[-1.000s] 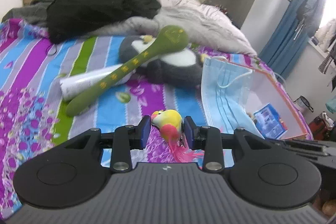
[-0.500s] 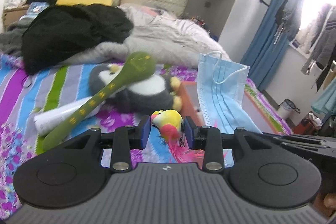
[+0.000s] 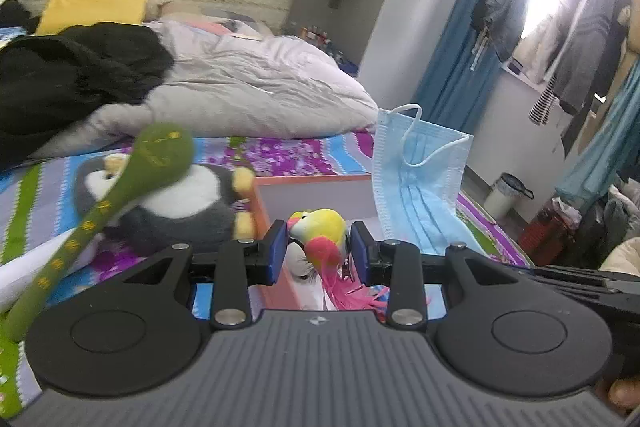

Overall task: Organize soft objects
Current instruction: 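Lift and carry the bird toy and face mask with both tools over the pink box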

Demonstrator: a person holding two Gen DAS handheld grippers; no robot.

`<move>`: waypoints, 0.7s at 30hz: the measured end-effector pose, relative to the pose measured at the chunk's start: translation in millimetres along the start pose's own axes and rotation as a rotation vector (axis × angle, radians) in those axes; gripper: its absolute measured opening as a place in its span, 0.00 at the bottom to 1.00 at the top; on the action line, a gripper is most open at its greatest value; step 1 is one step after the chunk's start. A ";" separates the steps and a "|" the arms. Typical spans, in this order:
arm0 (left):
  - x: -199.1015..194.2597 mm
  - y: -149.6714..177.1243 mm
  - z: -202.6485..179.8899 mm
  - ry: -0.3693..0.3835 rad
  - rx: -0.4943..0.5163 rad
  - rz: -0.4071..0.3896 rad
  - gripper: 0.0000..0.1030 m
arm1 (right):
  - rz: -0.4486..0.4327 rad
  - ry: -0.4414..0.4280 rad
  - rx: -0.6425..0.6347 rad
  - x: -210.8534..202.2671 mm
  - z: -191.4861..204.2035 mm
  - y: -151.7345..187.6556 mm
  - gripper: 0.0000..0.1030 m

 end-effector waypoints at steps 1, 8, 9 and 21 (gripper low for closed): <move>10.1 -0.2 -5.6 0.007 0.006 0.010 0.39 | 0.003 0.014 0.007 2.9 -9.3 -0.2 0.09; 86.8 -1.0 -27.3 0.029 0.025 0.093 0.39 | 0.052 0.063 0.059 35.6 -61.1 -0.2 0.09; 100.7 -0.5 -29.8 0.033 0.026 0.107 0.39 | 0.063 0.063 0.067 42.9 -68.3 0.2 0.09; 259.5 10.1 -31.8 -0.007 0.014 0.275 0.39 | 0.216 0.072 0.145 151.1 -136.8 19.6 0.10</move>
Point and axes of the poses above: each gripper's, at about its wrist camera, not at the fingertips, and x roughly the way its jaws point, z to its left, y to its underside, the point moved 6 cm from there along x, roughly the way its jaws point, and after that the axes turned 13 degrees about -x, right-handed, at the moved point
